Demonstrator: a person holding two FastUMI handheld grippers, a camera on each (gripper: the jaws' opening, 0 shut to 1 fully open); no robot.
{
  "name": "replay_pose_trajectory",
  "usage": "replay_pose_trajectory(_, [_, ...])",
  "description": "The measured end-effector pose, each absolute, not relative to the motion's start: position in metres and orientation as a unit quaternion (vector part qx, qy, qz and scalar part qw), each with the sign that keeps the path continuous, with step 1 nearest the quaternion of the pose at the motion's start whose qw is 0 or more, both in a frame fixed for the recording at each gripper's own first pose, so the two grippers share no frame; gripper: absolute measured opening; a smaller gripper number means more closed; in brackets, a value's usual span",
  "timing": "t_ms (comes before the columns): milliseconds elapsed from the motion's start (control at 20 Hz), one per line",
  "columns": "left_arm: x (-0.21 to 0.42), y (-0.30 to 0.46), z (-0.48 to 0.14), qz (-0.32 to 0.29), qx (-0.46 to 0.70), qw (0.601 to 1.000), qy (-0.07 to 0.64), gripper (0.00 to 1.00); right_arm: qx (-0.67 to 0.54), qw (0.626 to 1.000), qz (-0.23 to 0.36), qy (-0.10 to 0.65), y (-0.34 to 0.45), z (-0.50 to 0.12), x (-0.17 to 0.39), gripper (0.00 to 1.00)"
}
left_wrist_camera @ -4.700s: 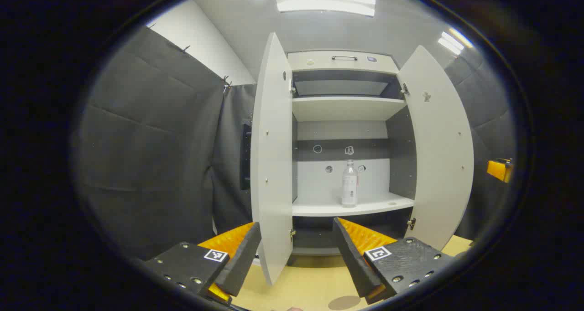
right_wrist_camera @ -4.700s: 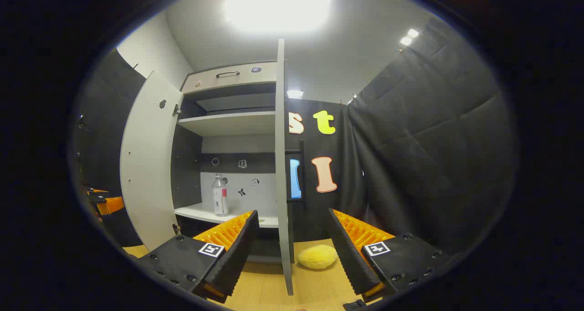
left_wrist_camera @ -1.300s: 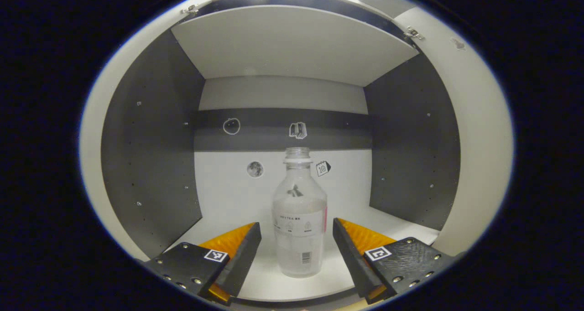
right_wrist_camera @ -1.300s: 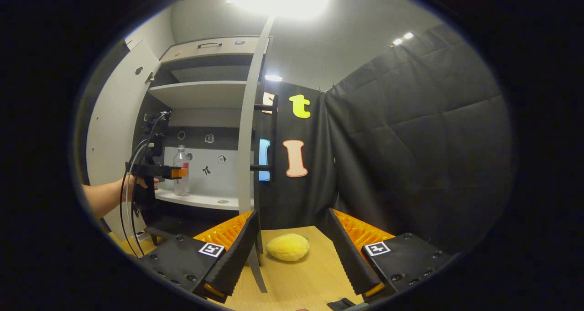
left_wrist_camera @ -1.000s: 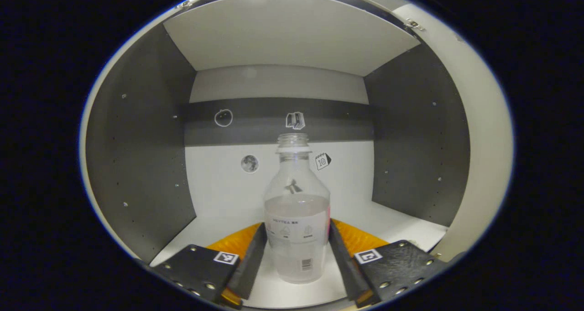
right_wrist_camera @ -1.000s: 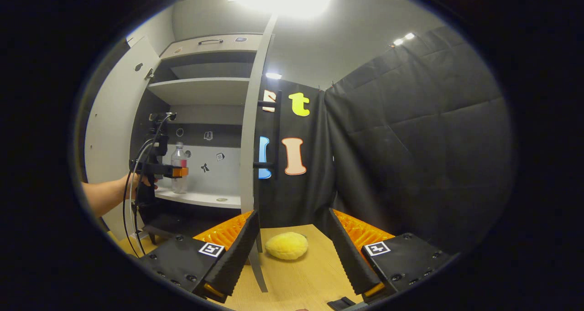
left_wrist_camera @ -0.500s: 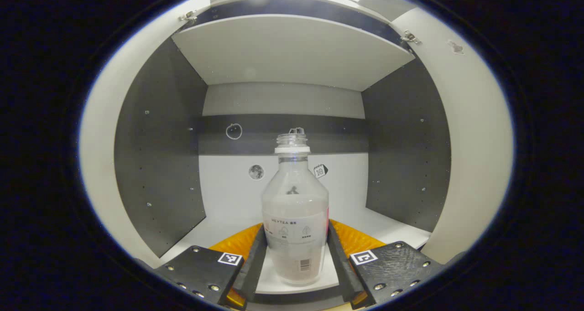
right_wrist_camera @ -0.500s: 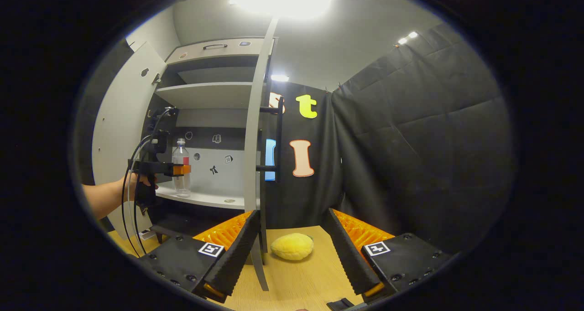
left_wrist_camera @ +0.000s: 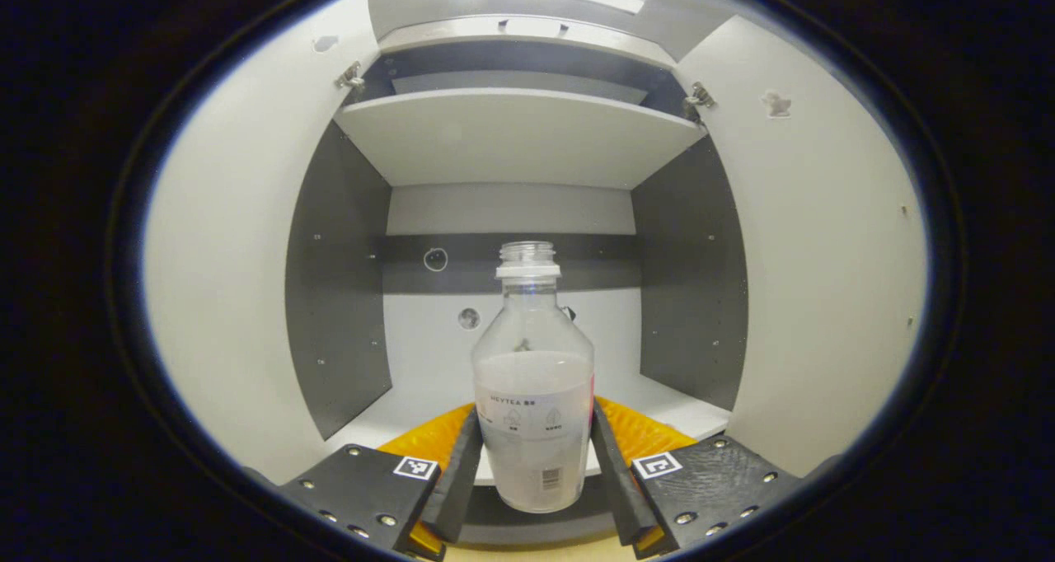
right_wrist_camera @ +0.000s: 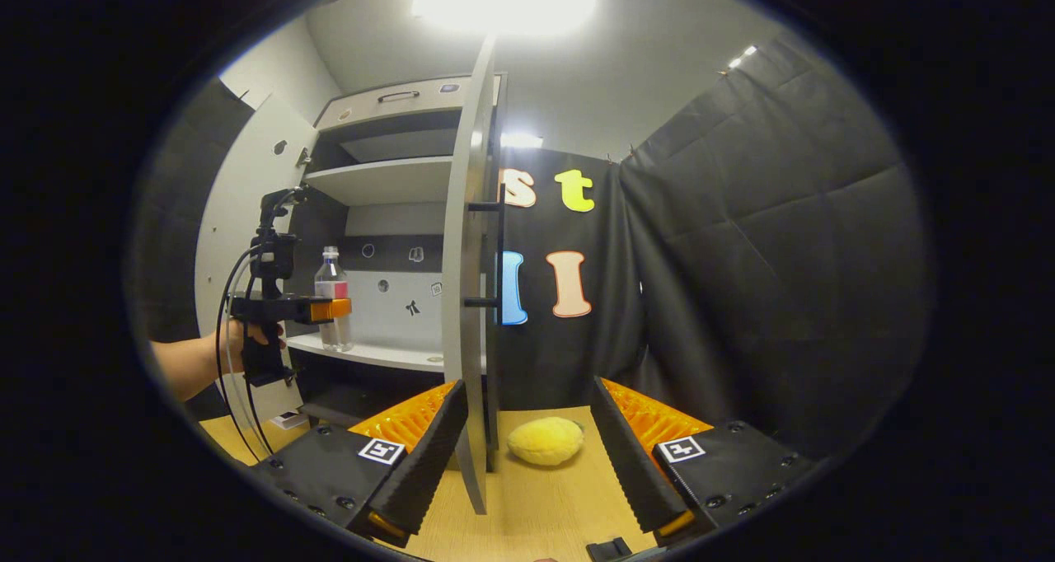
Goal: Grasp the bottle in the cabinet with the left hand and place it on the coaster, then close the right door with the right hand and the left door with the left hand.
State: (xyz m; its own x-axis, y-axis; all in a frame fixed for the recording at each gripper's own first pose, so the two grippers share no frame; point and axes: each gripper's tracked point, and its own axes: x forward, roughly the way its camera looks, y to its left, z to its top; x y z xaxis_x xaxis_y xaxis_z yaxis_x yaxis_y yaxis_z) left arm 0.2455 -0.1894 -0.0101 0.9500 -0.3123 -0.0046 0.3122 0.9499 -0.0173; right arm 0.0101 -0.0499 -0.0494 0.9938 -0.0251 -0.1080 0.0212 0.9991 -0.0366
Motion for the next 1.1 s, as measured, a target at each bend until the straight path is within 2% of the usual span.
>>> replay_pose_trajectory(100, [0.226, -0.191, -0.018, -0.156, -0.004, 0.988, 0.003, 0.71, -0.016, 0.998, 0.001, 0.055, -0.049, -0.049, 0.004, 0.95])
replay_pose_trajectory(450, [0.169, -0.183, -0.051, -0.139, -0.015, 0.990, 0.020, 0.71, -0.019, 0.997, 0.040, 0.062, -0.049, -0.048, -0.017, 0.95])
replay_pose_trajectory(500, [0.161, -0.180, -0.054, -0.137, -0.019, 0.990, 0.019, 0.70, -0.018, 0.997, 0.042, 0.063, -0.051, -0.049, -0.020, 0.92])
replay_pose_trajectory(550, [0.153, -0.179, -0.057, -0.135, -0.022, 0.990, 0.019, 0.70, -0.015, 0.997, 0.044, 0.063, -0.052, -0.049, -0.024, 0.95])
replay_pose_trajectory(650, [0.139, -0.175, -0.065, -0.132, -0.030, 0.991, 0.019, 0.71, -0.009, 0.997, 0.049, 0.066, -0.053, -0.050, -0.029, 0.92])
replay_pose_trajectory(700, [0.132, -0.173, -0.069, -0.130, -0.031, 0.991, 0.019, 0.70, -0.009, 0.996, 0.052, 0.067, -0.052, -0.051, -0.031, 0.95])
replay_pose_trajectory(850, [0.111, -0.165, -0.085, -0.122, -0.037, 0.992, 0.022, 0.70, -0.017, 0.996, 0.060, 0.068, -0.052, -0.052, -0.035, 0.95])
replay_pose_trajectory(900, [0.103, -0.162, -0.094, -0.120, -0.037, 0.992, 0.024, 0.70, -0.018, 0.996, 0.062, 0.068, -0.051, -0.053, -0.036, 0.92])
replay_pose_trajectory(1100, [0.073, -0.153, -0.131, -0.104, -0.026, 0.993, 0.039, 0.71, -0.013, 0.994, 0.074, 0.076, -0.043, -0.057, -0.037, 0.95])
